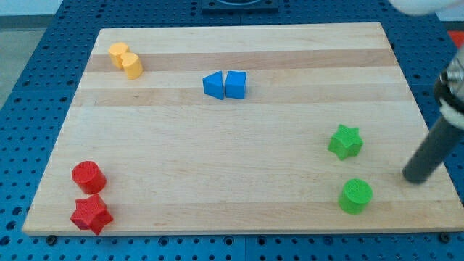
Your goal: Move the green circle to the bottom of the blue cube
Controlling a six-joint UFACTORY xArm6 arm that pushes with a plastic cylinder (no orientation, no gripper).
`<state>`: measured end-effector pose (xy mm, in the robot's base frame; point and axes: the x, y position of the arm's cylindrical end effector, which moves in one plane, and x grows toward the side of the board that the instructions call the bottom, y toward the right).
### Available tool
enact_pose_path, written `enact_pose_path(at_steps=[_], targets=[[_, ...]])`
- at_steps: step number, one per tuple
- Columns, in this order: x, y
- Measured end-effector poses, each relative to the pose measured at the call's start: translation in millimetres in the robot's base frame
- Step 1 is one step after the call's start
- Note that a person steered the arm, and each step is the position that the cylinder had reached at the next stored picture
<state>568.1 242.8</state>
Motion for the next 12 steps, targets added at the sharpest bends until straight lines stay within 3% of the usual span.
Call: enact_pose_path(at_steps=[1, 2, 4, 7, 9, 10, 11, 12], targets=[[7, 0], [50, -21], [49, -56], [-76, -210], [-77, -199], [-101, -166], [-161, -183], [-164, -203]])
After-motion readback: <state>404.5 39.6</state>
